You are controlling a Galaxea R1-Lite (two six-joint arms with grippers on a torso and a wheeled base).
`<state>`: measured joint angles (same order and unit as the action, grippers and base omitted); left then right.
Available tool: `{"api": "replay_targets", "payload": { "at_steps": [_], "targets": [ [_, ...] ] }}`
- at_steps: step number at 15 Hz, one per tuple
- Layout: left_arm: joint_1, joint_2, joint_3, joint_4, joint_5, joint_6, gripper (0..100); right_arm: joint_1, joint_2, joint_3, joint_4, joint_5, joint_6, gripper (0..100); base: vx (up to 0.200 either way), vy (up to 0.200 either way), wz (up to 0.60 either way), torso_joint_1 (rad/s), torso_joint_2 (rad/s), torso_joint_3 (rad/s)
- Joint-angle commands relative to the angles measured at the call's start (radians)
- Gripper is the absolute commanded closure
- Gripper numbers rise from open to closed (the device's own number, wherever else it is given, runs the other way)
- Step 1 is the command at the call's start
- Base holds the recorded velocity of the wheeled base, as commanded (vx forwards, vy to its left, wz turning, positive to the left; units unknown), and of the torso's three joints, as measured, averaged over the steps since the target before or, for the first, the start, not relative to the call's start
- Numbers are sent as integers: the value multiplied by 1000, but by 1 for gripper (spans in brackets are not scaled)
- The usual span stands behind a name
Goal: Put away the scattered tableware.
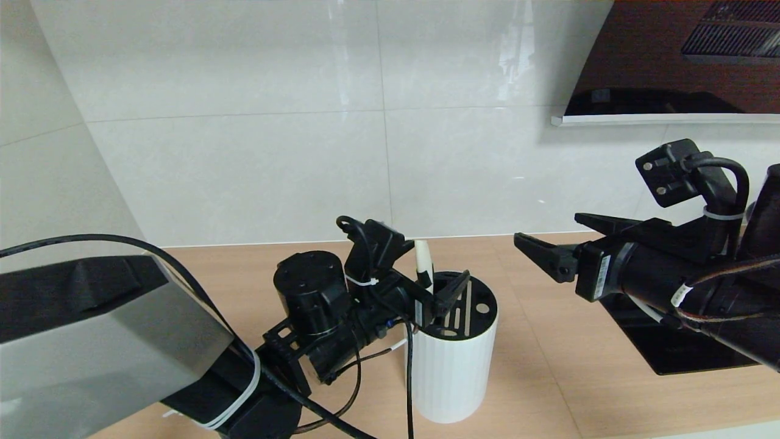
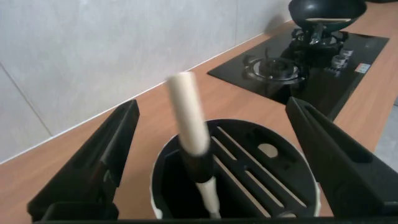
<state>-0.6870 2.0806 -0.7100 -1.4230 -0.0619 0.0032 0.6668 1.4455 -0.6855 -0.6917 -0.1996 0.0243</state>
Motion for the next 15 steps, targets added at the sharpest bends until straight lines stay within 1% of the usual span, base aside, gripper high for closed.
{"api": "replay_targets", "payload": {
  "at_steps": [1,4,7,9,11,12,13,14,15],
  "targets": [
    [0,-5,3,-7,1,0,0,0,1,1,0,0,0,0,0,0,0,0,0,0],
    [0,-68,6,-25,20,0,0,0,-2,1,0,0,0,0,0,0,0,0,0,0],
    [4,-155,26,-24,22,0,0,0,-8,1,0,-3,0,0,0,0,0,0,0,0],
    [58,-330,72,-25,54,-2,0,0,-105,27,0,-54,-6,0,0,0,0,0,0,0],
    [103,-542,92,-4,57,-6,0,0,-281,81,8,-57,-60,0,0,0,0,0,0,0],
    [130,-659,126,62,59,-22,0,-6,-375,136,8,-58,-72,0,0,0,0,0,0,0],
    [159,-764,190,142,57,-49,0,-24,-465,195,9,-57,-73,0,0,0,0,0,0,0],
    [193,-870,273,228,57,-88,0,-65,-542,253,9,-58,-72,0,0,0,0,0,0,0],
    [227,-972,353,303,54,-106,0,-151,-613,310,9,-60,-76,0,0,0,0,0,0,0]
  ]
}}
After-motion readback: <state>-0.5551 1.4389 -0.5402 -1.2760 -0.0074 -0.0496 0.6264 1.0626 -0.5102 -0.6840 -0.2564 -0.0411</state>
